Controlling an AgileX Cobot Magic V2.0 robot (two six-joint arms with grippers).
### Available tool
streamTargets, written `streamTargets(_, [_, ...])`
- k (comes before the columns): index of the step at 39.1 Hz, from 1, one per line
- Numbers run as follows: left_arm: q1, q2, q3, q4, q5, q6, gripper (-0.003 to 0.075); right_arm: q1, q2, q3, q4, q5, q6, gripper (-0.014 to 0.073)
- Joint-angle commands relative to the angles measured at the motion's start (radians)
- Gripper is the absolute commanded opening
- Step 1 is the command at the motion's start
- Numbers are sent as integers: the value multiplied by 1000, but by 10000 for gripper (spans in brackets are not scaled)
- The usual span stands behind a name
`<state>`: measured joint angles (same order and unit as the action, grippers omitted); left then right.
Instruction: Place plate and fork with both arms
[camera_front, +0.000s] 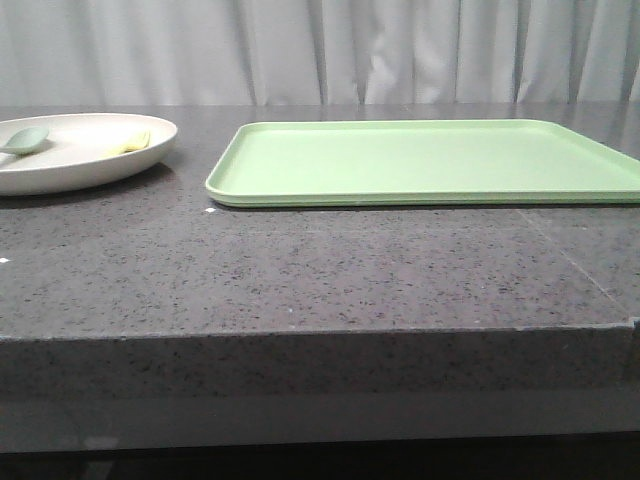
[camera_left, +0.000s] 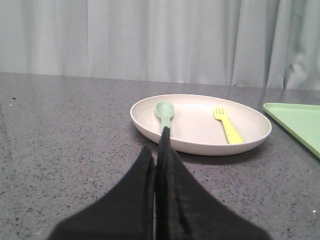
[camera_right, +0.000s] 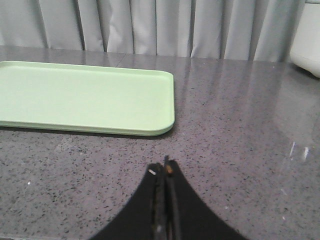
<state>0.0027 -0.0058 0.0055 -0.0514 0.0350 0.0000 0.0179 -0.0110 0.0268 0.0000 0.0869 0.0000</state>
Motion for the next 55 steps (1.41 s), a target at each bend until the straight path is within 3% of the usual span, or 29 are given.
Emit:
streamTargets(1, [-8,-20,4,-5,-83,6,-18,0,-19,-4,-9,-93,-6,-67])
streamTargets(29, [-8,-20,4,-5,-88,6,-18,0,-19,-4,-9,-138,-6,-67])
streamTargets(37, [-8,-20,-19,-3,-203,6,-18,0,-19,-35,0,-196,0,-67])
streamTargets(48, [-8,17,-314,-3,-46,6,-18,0,-3,-287,9,-8,-6,-67])
streamTargets(55, [-8,132,-481,-3,75,6,-18,0,124,-470,9,143,-6,-67])
